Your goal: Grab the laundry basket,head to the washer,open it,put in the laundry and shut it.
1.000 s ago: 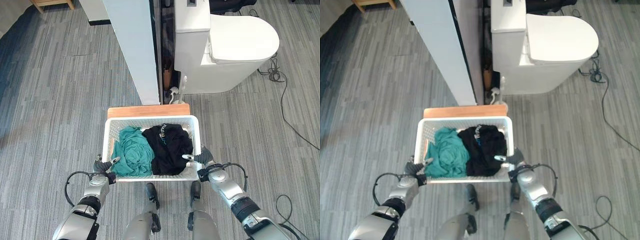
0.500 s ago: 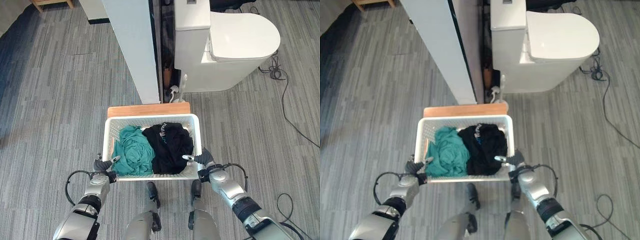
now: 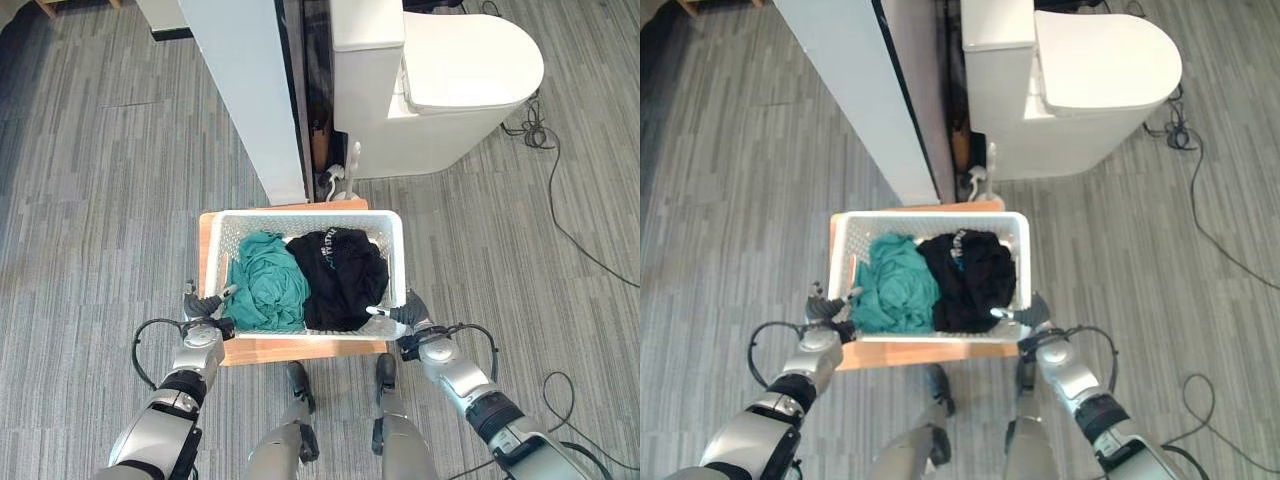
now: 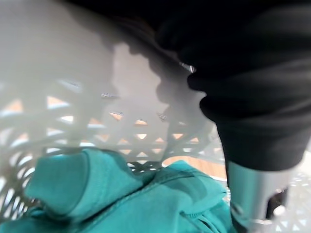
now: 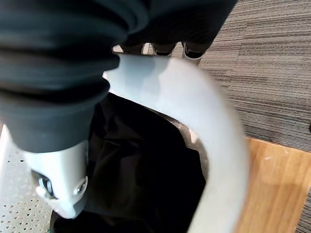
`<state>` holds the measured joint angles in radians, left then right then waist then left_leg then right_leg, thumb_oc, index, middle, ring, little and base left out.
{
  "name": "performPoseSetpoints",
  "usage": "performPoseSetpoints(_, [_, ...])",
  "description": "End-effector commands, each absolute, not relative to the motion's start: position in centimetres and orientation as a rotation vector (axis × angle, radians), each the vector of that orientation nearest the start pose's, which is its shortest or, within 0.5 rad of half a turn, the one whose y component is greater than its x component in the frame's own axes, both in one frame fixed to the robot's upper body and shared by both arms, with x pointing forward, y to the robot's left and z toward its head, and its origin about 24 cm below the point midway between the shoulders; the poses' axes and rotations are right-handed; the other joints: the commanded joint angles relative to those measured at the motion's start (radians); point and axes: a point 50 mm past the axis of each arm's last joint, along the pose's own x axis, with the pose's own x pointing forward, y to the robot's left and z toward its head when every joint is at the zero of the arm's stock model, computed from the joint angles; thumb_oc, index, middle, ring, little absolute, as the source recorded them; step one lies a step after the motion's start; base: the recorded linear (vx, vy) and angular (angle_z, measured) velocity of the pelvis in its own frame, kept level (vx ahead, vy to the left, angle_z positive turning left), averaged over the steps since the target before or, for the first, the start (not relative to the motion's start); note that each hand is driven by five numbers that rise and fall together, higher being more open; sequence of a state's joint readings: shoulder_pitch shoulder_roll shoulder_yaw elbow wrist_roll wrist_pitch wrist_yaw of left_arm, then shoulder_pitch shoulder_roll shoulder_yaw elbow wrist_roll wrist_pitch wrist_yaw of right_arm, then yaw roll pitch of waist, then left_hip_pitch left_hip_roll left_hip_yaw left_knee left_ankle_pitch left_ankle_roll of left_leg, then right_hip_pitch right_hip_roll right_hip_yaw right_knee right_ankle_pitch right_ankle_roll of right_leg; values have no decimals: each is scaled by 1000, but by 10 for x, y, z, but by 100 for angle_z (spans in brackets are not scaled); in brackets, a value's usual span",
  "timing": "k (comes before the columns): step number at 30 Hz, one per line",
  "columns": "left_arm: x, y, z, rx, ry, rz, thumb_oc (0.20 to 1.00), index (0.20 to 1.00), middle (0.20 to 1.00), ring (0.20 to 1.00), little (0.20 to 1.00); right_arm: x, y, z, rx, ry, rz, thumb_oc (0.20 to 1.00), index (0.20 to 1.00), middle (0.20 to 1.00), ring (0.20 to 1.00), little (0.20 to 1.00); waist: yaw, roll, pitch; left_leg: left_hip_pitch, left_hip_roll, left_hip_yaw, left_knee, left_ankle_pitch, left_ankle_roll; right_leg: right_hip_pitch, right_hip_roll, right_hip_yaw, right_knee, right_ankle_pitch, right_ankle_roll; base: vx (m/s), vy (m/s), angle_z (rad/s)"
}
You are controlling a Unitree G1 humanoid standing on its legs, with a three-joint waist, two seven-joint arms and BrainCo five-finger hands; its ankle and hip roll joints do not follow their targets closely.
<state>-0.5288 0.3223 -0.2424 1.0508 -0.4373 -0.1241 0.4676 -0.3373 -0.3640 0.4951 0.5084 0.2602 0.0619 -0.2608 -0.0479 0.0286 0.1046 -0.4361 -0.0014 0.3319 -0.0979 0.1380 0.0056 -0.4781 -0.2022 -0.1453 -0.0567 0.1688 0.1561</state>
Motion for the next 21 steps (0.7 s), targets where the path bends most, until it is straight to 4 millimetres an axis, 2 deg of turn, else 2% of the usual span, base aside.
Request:
performPoseSetpoints(1, [340,208,7,302,319,444,1000,1000,1000,1000,1000,309,-108,27,-319,101,213,1000,1000,1000,1000,1000,10,-25,19,-33,46,-79,11,11,-109,18,-99,-41,-31,122,87,0,0,0])
performPoseSetpoints(7, [341,218,8,526,352,401,1000,1000,1000,1000,1000,314,-114,36,-399,58,209,1000,1000,1000,1000,1000,5,-16,14,-42,42,-75,11,13,-109,5,-100,-41,-31,130,91,-2,3,-1])
performPoseSetpoints(9, [348,228,19,660,325,378,1000,1000,1000,1000,1000,318,-119,42,-431,36,198,1000,1000,1000,1000,1000,4,-12,16,-46,42,-73,11,14,-109,-1,-102,-39,-31,133,93,-11,16,-4])
performPoseSetpoints(10, [348,228,20,660,325,378,1000,1000,1000,1000,1000,318,-119,42,-431,36,198,1000,1000,1000,1000,1000,4,-12,16,-46,42,-73,11,14,-109,-1,-102,-39,-31,133,93,0,0,0])
performPoseSetpoints(12, [355,236,35,629,285,426,1000,1000,1000,1000,1000,321,-121,46,-432,23,182,1000,1000,1000,1000,1000,3,-10,20,-50,42,-74,11,15,-110,-4,-104,-41,-31,136,94,0,0,0])
performPoseSetpoints(21, [365,233,52,606,233,445,1000,1000,1000,1000,1000,326,-121,54,-433,-8,163,1000,1000,1000,1000,1000,-2,-11,30,-56,42,-77,11,16,-111,-11,-103,-39,-31,138,94,0,0,0])
